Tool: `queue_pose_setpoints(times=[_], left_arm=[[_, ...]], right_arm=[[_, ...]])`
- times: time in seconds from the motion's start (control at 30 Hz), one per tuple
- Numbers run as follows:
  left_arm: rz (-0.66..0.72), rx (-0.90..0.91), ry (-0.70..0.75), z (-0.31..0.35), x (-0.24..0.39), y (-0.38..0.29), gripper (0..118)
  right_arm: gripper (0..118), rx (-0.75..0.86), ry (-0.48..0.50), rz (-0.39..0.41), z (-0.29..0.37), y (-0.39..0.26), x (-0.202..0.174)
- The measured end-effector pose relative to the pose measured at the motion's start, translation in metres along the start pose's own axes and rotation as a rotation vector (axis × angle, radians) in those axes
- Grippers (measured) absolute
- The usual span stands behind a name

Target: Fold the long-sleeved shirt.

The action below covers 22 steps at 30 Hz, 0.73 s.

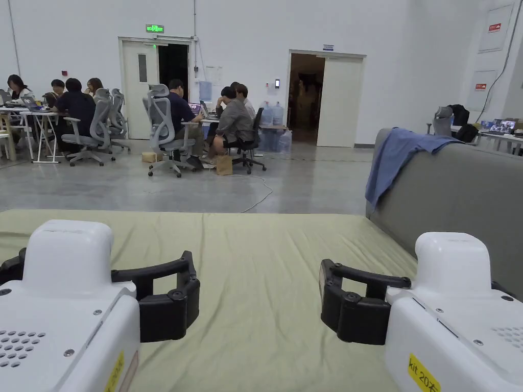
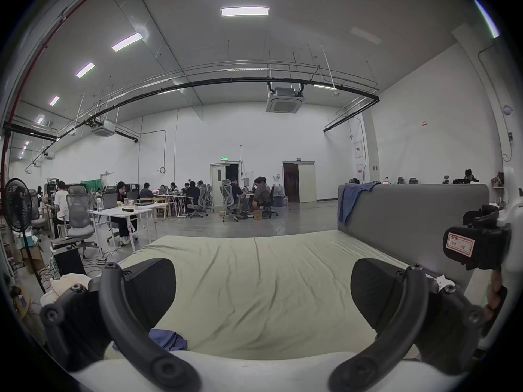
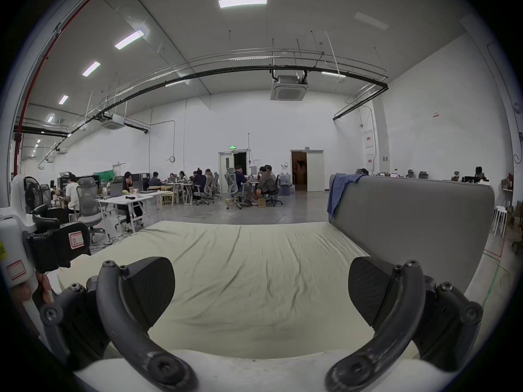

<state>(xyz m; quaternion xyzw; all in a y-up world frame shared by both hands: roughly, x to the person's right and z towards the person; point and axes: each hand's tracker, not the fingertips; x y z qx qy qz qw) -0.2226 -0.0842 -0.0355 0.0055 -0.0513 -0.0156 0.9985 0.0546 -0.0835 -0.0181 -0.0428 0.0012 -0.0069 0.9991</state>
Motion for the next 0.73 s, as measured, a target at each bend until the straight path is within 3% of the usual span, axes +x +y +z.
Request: queue_pose_setpoints(times=[0.43, 0.73], left_arm=[[0.0, -0.002, 0.003, 0.0013, -0.0004, -0.0007, 118], [-0.001, -0.005, 0.008, 0.0016, -0.0008, -0.003, 118]], right_arm=[[118, -0.001, 0.008, 0.007, -0.0012, -0.0016, -0.0044], [118, -0.036, 0.019, -0.067, -0.0068, -0.0015, 0.0048]])
